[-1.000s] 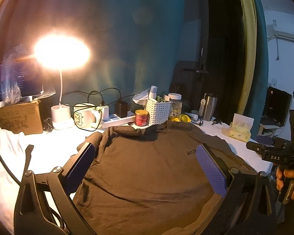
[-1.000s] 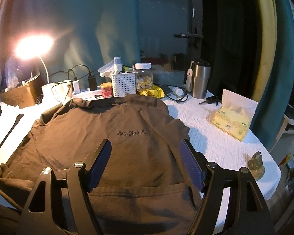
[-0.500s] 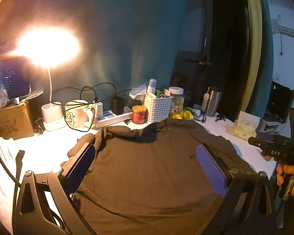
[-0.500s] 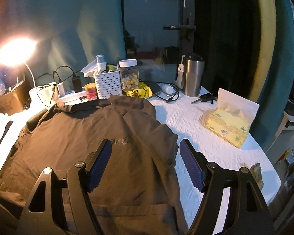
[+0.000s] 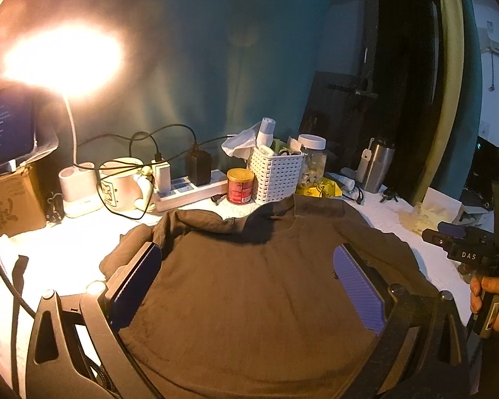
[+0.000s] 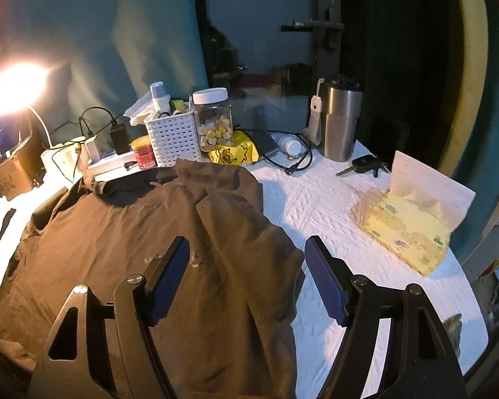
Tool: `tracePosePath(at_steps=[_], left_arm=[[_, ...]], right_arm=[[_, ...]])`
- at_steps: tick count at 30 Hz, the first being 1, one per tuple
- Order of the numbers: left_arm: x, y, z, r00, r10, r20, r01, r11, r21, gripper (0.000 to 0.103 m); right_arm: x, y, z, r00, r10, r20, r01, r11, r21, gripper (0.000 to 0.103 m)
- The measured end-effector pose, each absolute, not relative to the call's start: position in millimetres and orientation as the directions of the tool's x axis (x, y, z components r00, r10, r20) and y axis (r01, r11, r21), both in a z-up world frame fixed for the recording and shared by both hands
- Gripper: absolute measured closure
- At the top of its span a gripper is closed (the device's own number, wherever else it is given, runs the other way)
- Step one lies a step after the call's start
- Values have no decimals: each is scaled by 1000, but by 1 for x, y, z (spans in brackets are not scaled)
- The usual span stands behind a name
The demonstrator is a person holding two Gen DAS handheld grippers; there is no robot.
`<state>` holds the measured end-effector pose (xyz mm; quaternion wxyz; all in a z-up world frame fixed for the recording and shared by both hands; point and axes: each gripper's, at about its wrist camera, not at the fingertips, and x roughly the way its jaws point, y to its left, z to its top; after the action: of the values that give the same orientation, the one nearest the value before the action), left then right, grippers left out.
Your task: Fold small clothes
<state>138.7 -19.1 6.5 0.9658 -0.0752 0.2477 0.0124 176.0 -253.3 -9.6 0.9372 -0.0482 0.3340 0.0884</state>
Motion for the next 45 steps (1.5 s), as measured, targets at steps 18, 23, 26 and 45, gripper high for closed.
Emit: tracePosePath(at_steps=[18, 23, 26, 45], left_arm=[[192, -10, -21, 819, 11, -573, -110, 984, -138, 1], [201, -8, -26, 807, 9, -590, -112, 984, -137, 1], [202, -7, -27, 804, 4, -594, -110, 984, -142, 1], [171, 2, -20, 835, -41, -549, -81, 977, -197, 1]], right_arm=[[276, -273, -58, 606, 228, -762, -239, 966, 100, 28], [290, -278, -75, 548, 240, -801, -225, 965, 135, 43], [291, -276, -79, 534, 243, -810, -234, 963, 134, 84], [235, -196, -52, 552, 286, -783, -419, 907, 36, 96]])
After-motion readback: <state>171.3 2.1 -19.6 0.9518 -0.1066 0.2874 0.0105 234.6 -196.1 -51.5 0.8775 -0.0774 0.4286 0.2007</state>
